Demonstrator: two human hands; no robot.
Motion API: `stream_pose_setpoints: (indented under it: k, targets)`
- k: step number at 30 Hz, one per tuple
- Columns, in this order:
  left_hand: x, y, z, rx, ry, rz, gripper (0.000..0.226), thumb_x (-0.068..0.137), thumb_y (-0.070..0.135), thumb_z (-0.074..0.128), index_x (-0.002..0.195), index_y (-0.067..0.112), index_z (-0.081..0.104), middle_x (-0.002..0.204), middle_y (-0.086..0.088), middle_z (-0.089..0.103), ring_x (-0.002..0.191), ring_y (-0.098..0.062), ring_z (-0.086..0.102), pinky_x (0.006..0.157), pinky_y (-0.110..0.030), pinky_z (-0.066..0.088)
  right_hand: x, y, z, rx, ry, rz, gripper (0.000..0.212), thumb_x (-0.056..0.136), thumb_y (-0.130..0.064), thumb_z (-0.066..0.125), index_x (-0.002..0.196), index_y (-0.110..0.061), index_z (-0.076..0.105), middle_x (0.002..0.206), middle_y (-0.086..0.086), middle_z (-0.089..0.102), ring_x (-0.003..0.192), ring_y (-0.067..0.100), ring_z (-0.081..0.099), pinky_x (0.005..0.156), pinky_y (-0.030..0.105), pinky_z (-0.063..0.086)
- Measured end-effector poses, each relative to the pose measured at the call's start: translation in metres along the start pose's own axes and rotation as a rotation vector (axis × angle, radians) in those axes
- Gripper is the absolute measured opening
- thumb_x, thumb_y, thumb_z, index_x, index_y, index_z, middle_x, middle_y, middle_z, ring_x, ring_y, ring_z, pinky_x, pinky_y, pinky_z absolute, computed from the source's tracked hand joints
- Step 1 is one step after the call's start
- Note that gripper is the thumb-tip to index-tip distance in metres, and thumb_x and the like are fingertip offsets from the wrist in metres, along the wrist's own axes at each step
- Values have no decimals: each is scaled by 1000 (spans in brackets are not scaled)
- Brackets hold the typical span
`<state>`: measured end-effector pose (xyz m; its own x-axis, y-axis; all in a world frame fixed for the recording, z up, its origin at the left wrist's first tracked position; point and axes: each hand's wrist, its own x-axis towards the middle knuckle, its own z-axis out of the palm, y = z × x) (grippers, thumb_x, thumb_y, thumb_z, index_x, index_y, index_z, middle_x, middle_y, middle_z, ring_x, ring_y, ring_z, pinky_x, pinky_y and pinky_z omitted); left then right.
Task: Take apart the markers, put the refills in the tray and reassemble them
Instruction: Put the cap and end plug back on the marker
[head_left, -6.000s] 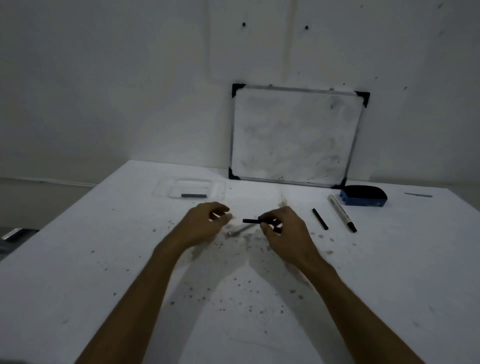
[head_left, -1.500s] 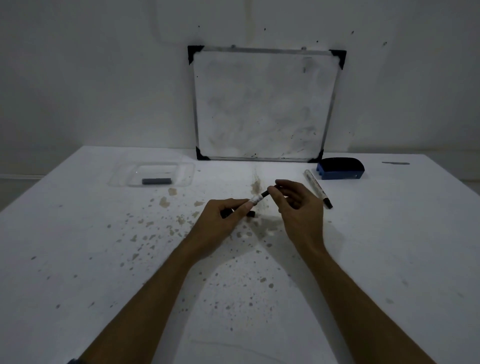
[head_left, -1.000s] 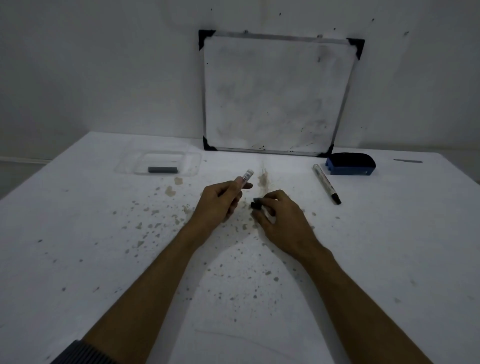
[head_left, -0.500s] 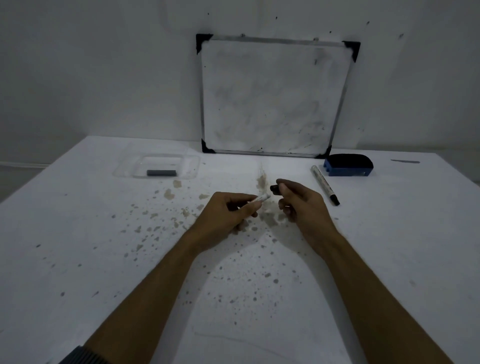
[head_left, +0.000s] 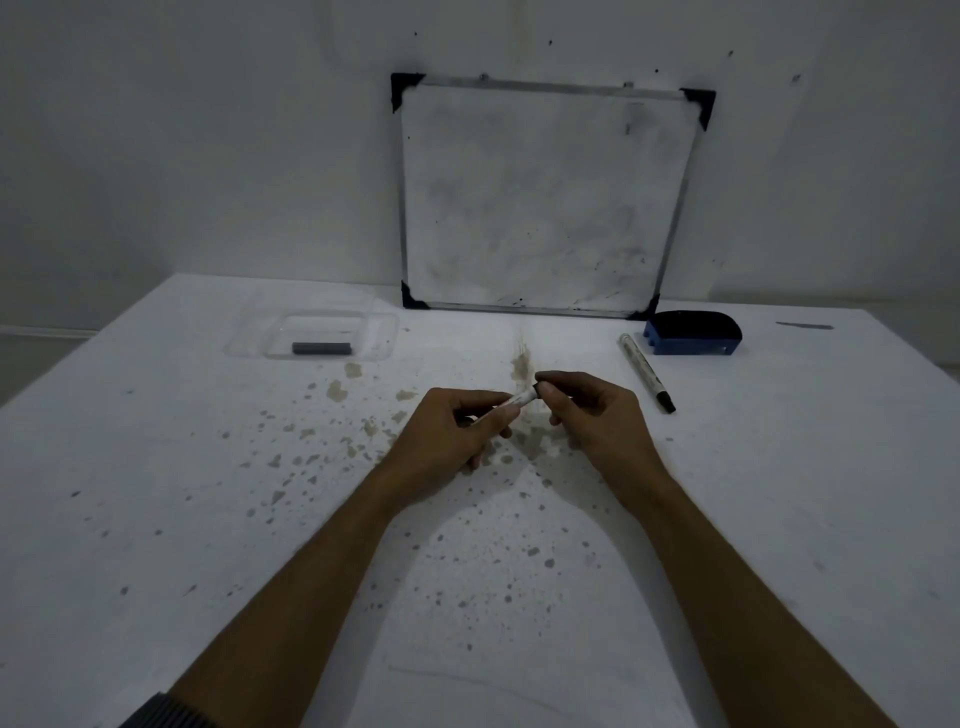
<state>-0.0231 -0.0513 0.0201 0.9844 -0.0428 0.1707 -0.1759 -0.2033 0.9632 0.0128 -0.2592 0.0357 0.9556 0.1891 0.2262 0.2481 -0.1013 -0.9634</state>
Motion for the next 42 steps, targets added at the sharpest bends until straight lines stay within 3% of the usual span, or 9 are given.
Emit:
stream_pose_setpoints:
  k: [5,10,17,22,25,29,33,38,42]
  targets:
    - [-1,-1,1,-6,-38,29,26,102,42,64,112,27,81,79,-3,76,44,-15,57,44,-27,49,-1,-3,-4,12,-35,-11,20,94,-34,71,112,-28,79,88,-2,79,78,8,70,72,27,59]
    - [-1,-3,-1,-19,-72,-23,27,102,47,61,109,30,81,69,1,63,41,-13,45,40,-25,38,-2,-2,-1,34,-86,-30,16,95,-28,70,110,-26,76,94,-3,81,86,11,76,78,18,57]
    - [2,-2,3,-17,-48,-32,28,103,46,59,107,27,80,68,6,62,45,-13,48,42,-26,40,-1,4,9,138,-65,16,23,97,-26,69,118,-21,75,103,-1,80,93,17,77,84,25,61]
    - [8,20,14,-194,60,-61,37,109,42,47,116,12,67,96,0,83,85,-20,80,70,-31,64,-6,-14,17,-26,192,50,35,98,-43,63,130,-29,60,111,-4,72,93,11,73,80,24,59]
    - [7,29,21,-258,65,-56,37,111,40,42,118,11,64,109,7,82,107,-11,76,100,-30,58,-21,-27,9,-135,209,75,35,93,-50,67,124,-35,57,107,-10,69,96,12,71,72,18,53]
    - [4,43,41,-233,1,-69,41,112,43,38,120,8,58,121,8,79,121,-7,69,117,-41,42,-53,-33,5,-255,136,138,42,90,-51,70,123,-27,62,108,-7,71,94,10,70,75,22,57]
    - [6,54,67,-138,-65,-41,40,110,50,37,115,16,56,123,14,77,127,-8,64,122,-46,35,-78,-32,-8,-266,214,88,28,92,-42,71,110,-21,74,97,-9,77,85,7,74,86,31,62]
    - [9,55,103,-190,-172,-62,34,109,50,40,113,20,55,125,14,76,124,-4,67,120,-45,39,-98,-31,-35,-367,292,102,33,87,-49,75,111,-26,73,87,-24,68,78,-4,68,66,3,46]
    - [15,55,119,-113,-237,-65,31,108,49,42,115,24,58,124,14,77,118,-4,70,115,-40,45,-106,-26,-55,-450,400,66,29,88,-43,76,110,-24,73,91,-14,73,80,-3,68,66,4,47]
